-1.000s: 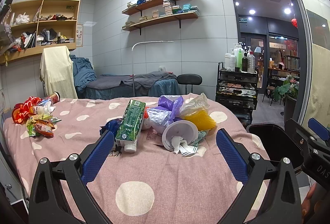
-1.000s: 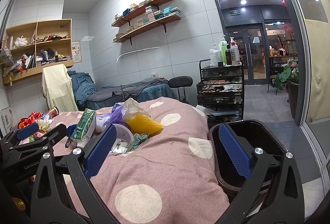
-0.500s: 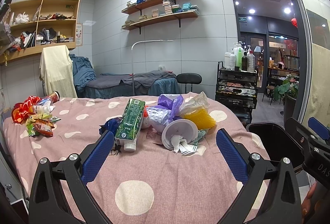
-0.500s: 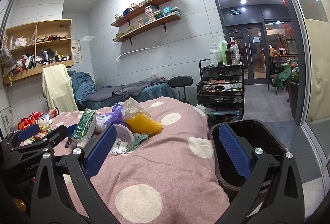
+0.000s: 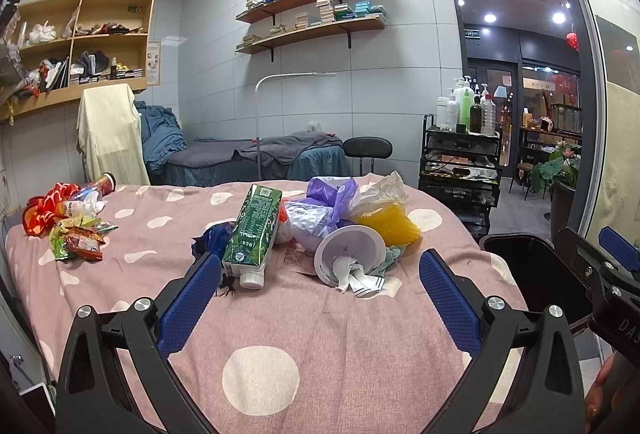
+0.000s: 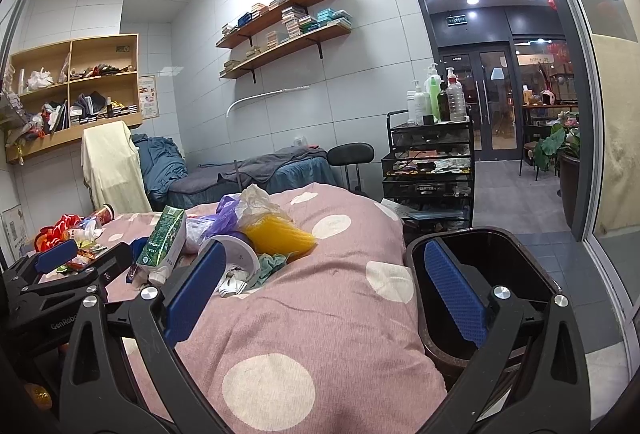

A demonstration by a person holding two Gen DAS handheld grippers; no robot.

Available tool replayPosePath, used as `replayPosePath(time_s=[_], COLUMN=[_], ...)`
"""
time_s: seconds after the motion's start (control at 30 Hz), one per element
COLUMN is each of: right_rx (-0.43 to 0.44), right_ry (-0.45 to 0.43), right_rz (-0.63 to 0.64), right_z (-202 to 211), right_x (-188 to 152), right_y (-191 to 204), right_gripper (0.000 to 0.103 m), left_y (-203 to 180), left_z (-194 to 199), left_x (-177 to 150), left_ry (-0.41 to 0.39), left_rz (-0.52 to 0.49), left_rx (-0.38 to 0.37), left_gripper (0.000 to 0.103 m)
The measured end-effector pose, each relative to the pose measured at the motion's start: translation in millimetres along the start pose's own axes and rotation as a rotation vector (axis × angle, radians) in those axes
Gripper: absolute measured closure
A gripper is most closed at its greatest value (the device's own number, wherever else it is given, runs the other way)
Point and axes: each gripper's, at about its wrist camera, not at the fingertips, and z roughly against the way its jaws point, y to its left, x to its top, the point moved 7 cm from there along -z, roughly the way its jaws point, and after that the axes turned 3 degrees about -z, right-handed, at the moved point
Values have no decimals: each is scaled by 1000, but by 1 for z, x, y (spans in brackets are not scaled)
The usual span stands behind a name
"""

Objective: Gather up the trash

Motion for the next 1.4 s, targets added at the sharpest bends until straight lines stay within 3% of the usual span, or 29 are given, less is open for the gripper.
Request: replayPosePath(time_s=[0.3, 0.6, 0.77, 1.0, 1.4], right_rx=[4, 9, 66, 160, 254], right_ry=[14, 175, 270, 414, 501], right_rz=[7, 9, -8, 63, 146], right_z=[-4, -38, -62, -97, -131], right_x=[-3, -27, -27, -33, -30], right_y=[-1, -8, -2, 23, 57], right_gripper=[5, 5, 5, 5, 5], left_y=[1, 19, 28, 41, 65], left_z=[-6, -33, -49, -67, -108], left_x=[-7, -31, -43, -38, -30], left_ry=[30, 204, 310, 369, 447], left_rz=[-4, -5, -25, -27, -7], left_rx=[-3, -9, -35, -72, -109], left_gripper=[5, 5, 5, 5, 14])
